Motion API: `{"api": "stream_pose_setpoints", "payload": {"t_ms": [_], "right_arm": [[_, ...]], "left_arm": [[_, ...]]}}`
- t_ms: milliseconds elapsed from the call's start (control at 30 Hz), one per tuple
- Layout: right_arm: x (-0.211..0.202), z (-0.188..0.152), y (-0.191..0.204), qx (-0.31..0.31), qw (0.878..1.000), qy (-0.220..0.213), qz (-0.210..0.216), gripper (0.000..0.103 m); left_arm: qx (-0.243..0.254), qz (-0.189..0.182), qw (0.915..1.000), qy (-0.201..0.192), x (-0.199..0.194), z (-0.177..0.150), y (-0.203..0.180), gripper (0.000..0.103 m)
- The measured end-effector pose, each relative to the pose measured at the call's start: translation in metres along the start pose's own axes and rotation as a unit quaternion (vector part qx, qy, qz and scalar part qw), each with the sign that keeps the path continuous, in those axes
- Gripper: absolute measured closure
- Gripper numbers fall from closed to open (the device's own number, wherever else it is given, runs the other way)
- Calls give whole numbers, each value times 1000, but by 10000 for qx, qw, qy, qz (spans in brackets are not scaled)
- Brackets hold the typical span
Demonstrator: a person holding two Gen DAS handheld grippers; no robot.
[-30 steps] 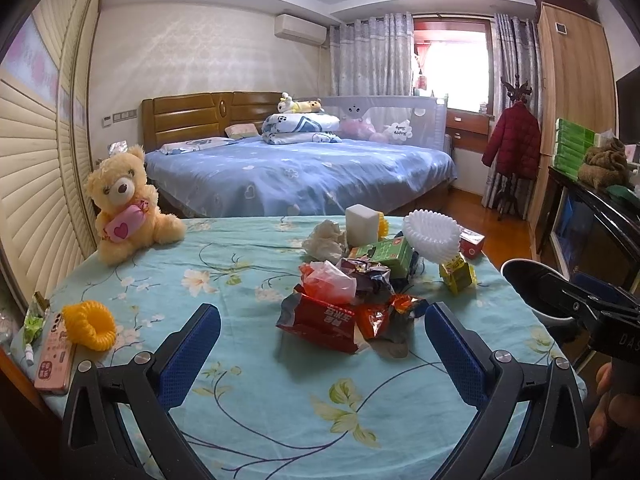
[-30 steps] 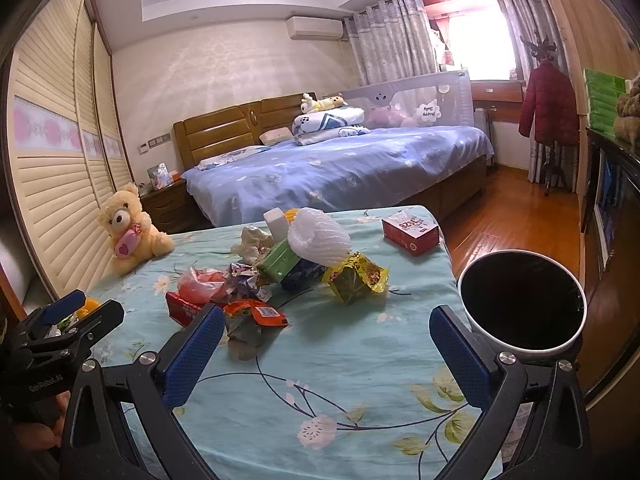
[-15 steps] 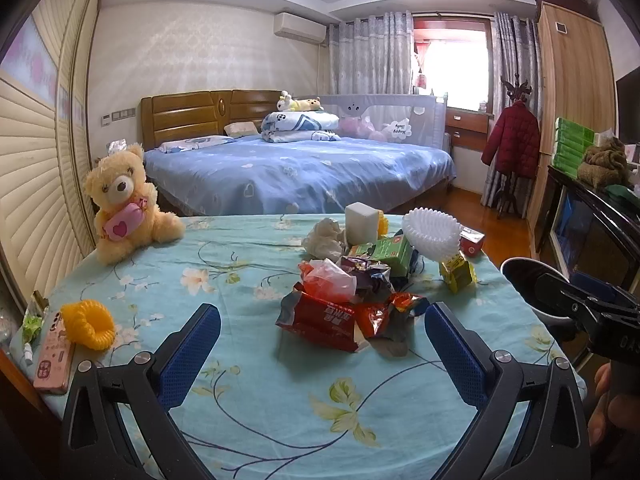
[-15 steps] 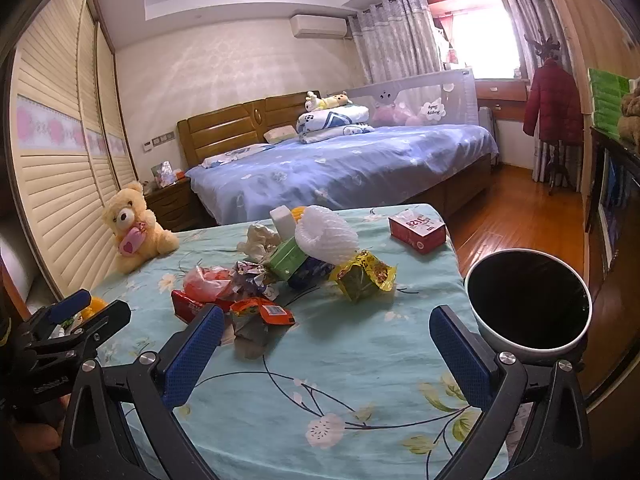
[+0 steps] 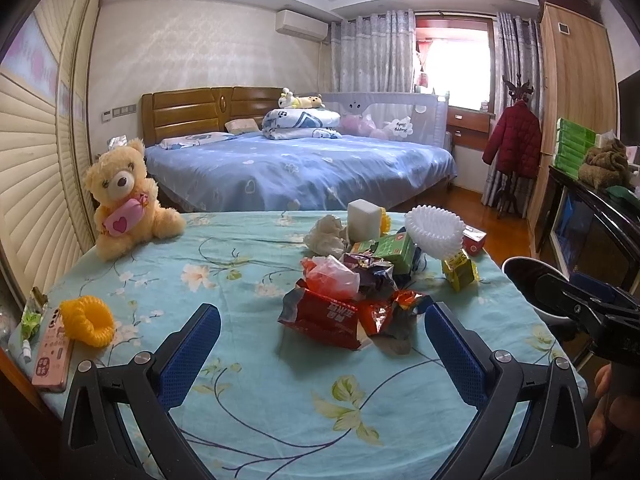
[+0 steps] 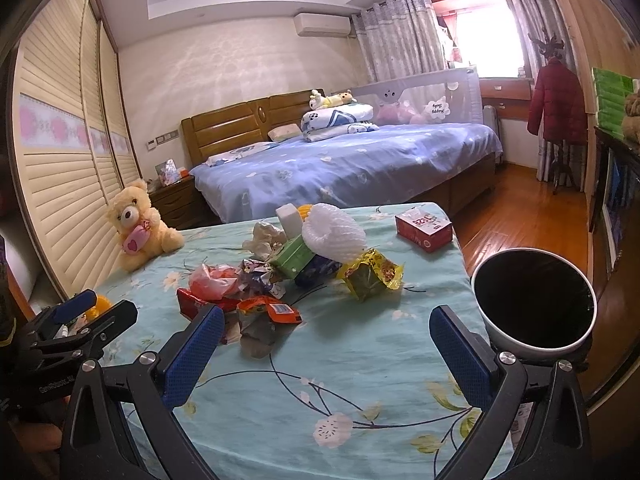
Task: Collect trash
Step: 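Grasp the red-orange snack wrapper with the right tool while the left tool grasps a red wrapper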
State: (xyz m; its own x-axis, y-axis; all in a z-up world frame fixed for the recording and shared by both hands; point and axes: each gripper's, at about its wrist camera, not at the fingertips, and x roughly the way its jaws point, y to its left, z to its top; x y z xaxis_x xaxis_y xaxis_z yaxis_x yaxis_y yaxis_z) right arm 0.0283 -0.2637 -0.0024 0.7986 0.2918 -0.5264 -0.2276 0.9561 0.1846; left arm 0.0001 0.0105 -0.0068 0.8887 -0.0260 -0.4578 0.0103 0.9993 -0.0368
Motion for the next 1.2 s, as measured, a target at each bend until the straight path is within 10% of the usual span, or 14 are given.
{"api": "stream_pose_setpoints", "payload": {"t_ms": [600, 1200], "right_arm": [[48, -11, 22, -172, 9973, 604, 368, 1], [118, -11, 19, 152, 9867, 1439, 744, 38]], "left_arm": [[-375, 19, 9976, 580, 45, -2, 30, 2], [-451, -325, 9927, 1067, 117, 10, 40, 21]]}}
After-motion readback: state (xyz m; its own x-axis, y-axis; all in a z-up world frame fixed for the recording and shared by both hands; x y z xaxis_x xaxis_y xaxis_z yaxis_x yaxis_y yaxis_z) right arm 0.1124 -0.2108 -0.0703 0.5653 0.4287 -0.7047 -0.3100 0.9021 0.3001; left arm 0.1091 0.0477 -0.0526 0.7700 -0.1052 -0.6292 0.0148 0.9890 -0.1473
